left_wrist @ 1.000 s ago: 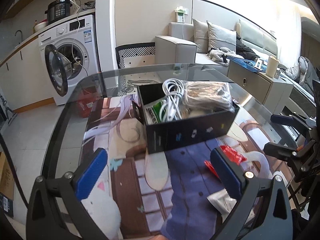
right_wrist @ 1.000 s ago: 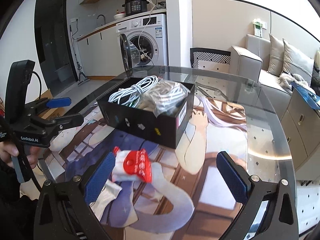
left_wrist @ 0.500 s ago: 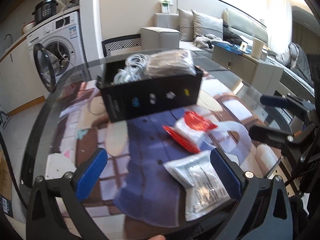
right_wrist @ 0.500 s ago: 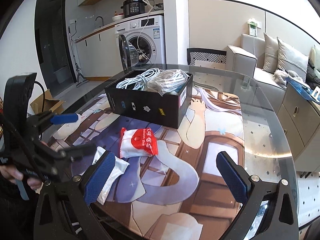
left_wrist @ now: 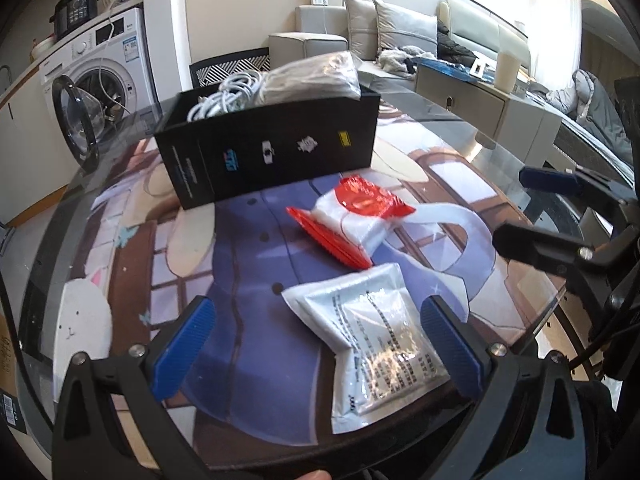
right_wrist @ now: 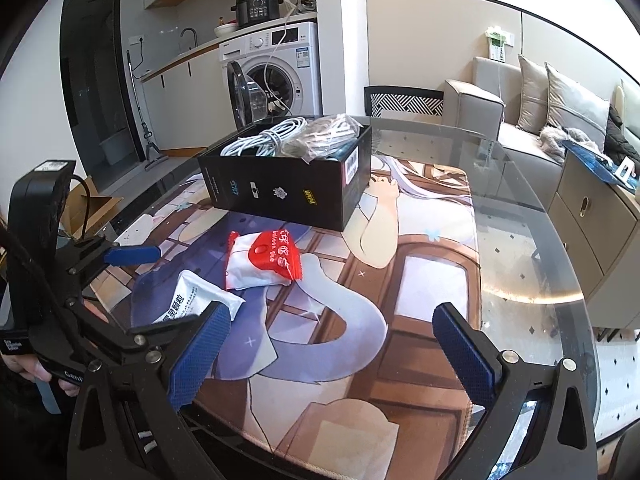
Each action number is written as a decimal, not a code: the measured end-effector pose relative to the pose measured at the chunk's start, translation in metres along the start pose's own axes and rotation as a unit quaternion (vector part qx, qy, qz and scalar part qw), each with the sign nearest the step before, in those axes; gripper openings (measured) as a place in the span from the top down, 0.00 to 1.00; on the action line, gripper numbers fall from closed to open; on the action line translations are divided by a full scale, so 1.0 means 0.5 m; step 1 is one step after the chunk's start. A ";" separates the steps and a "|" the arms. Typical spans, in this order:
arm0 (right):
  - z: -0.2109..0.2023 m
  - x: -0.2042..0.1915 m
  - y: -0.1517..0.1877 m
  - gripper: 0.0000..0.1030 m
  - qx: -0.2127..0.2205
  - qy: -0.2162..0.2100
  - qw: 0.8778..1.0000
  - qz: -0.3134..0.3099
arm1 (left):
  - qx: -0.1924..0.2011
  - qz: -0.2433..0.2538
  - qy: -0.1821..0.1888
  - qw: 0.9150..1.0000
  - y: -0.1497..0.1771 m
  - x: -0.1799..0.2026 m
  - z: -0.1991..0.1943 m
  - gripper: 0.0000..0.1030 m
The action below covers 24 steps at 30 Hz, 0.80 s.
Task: Organize soft objects
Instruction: 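Move the left tool to the white sachet while the right tool approaches the red-white pack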
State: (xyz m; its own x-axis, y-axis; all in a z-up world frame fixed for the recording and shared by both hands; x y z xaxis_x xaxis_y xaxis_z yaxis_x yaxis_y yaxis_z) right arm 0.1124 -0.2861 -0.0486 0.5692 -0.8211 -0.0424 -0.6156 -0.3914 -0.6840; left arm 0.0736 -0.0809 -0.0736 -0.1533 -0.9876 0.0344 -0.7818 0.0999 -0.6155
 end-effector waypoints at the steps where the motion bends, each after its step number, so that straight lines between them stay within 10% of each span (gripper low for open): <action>1: 0.001 0.000 0.000 0.00 0.000 0.000 1.000 0.000 | -0.001 0.001 0.000 1.000 0.003 0.001 0.002 0.00; 24: 0.040 -0.028 -0.005 0.00 -0.015 -0.012 1.000 -0.012 | -0.004 -0.040 -0.040 0.998 0.023 -0.093 0.007 0.00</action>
State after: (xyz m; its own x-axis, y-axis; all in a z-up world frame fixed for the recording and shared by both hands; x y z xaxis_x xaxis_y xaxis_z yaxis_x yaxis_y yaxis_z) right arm 0.1170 -0.2651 -0.0609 0.5962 -0.8015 -0.0448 -0.6183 -0.4229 -0.6624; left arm 0.0738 -0.0341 -0.0849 -0.0415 -0.9989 0.0203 -0.7945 0.0207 -0.6069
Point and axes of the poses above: each gripper's, at about its wrist camera, not at the fingertips, and z roughly the way its jaws point, x to its right, y to its underside, the point moved 8 cm from there along z, roughly the way its jaws point, and after that the axes turned 5 degrees about -x, right-handed, at the moved point
